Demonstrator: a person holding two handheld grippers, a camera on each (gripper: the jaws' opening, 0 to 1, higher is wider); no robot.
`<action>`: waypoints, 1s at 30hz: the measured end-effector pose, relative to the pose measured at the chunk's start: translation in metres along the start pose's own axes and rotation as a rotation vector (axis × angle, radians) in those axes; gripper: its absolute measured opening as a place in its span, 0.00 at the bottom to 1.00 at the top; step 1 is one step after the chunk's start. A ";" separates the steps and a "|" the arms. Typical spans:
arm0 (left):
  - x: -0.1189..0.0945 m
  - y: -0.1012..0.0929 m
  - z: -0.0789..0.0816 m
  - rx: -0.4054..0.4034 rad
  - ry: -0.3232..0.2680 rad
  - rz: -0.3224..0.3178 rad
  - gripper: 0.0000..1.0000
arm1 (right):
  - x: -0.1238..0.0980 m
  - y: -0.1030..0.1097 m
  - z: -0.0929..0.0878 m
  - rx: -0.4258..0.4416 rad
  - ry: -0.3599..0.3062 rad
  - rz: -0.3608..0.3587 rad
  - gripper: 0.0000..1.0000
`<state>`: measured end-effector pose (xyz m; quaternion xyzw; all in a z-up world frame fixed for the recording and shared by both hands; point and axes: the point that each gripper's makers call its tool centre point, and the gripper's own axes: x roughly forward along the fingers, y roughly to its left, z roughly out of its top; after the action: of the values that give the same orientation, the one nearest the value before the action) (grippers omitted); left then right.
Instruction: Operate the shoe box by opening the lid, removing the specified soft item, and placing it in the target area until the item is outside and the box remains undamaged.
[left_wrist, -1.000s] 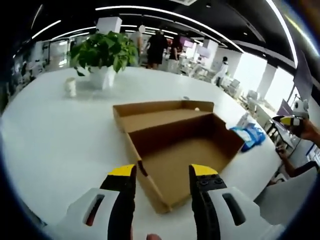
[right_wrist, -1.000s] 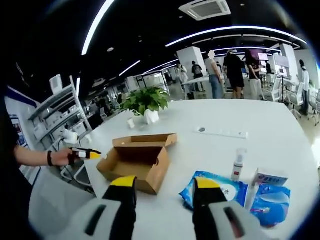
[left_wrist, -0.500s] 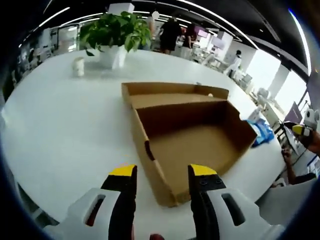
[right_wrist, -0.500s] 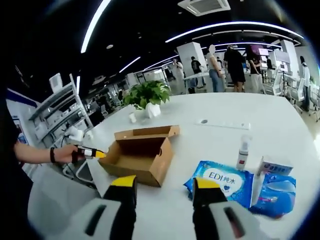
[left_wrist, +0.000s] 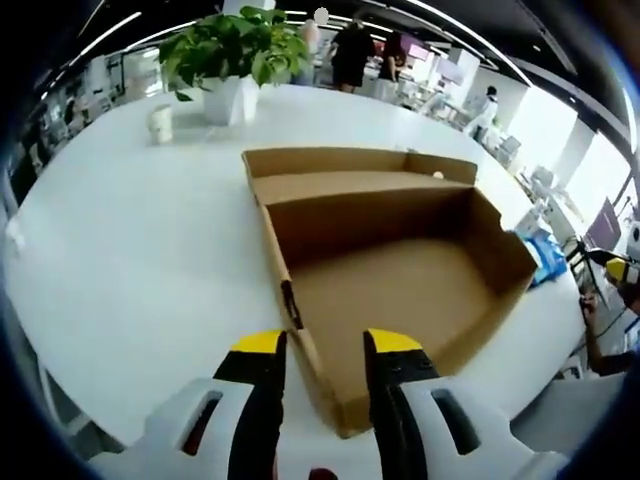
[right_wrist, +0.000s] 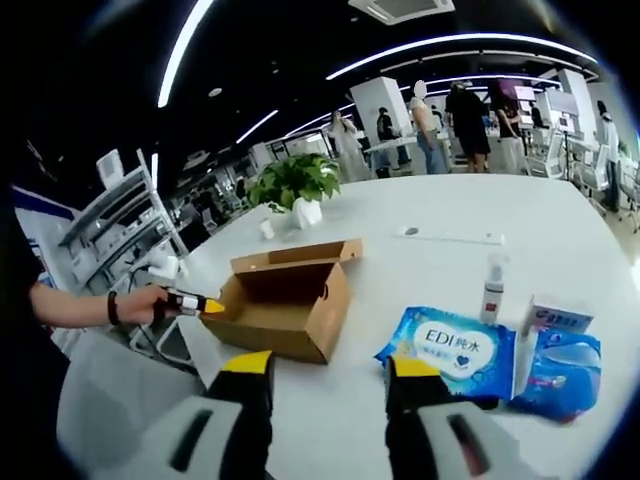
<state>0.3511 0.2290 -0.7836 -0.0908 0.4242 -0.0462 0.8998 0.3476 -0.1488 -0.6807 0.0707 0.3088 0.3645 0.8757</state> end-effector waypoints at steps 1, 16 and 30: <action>0.001 0.001 0.000 -0.004 0.001 0.005 0.29 | 0.001 0.001 0.000 -0.001 0.003 0.003 0.42; 0.004 0.013 -0.008 0.048 0.030 0.057 0.16 | 0.029 0.016 0.001 -0.013 0.037 0.047 0.42; 0.003 0.024 -0.007 0.028 0.028 0.083 0.09 | 0.069 0.027 0.016 -0.009 0.037 0.072 0.43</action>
<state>0.3476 0.2515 -0.7949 -0.0598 0.4397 -0.0161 0.8960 0.3786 -0.0809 -0.6920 0.0710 0.3208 0.3983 0.8564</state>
